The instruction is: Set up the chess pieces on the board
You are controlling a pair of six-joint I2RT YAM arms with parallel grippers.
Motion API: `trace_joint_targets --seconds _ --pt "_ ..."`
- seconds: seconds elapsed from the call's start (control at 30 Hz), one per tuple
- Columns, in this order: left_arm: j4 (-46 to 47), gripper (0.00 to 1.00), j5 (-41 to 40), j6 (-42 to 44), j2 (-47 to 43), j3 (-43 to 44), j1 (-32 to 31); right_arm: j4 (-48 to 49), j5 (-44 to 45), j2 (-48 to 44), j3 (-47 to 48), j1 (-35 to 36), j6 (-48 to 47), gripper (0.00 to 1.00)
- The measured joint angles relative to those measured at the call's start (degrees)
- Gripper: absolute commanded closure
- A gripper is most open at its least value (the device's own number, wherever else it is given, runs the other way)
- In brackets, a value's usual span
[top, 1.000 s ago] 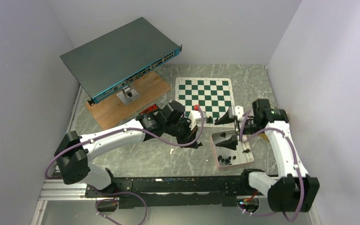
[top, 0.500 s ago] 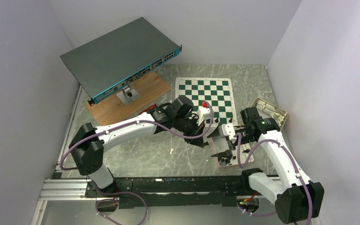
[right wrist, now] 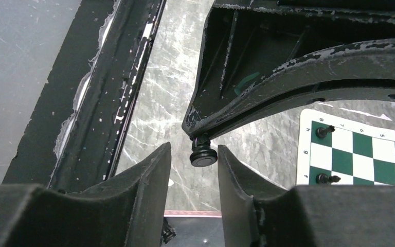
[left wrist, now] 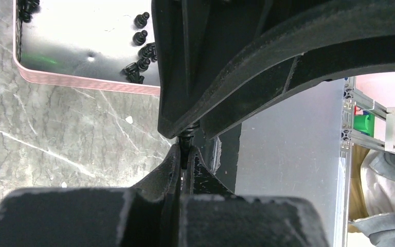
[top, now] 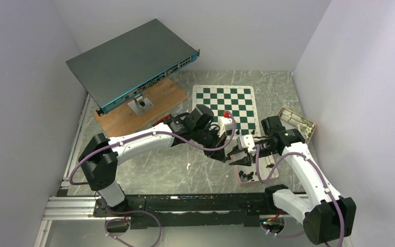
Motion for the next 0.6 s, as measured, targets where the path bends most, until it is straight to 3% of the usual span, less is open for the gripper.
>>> trace_joint_targets --seconds 0.17,0.3,0.47,0.6 --pt "0.1 0.97 0.4 -0.4 0.0 0.0 0.0 0.9 0.1 0.2 0.0 0.1 0.5 0.81" --pt "1.6 0.61 0.4 -2.0 -0.1 -1.0 0.2 1.0 0.4 0.5 0.0 0.2 0.9 0.92" --pt "12.4 0.21 -0.7 -8.0 -4.4 -10.4 2.2 0.4 0.8 1.6 0.6 0.3 3.1 1.00" --pt "20.7 0.03 -4.3 -12.0 -11.6 -18.4 3.6 1.1 0.2 1.5 1.5 -0.4 7.5 1.00"
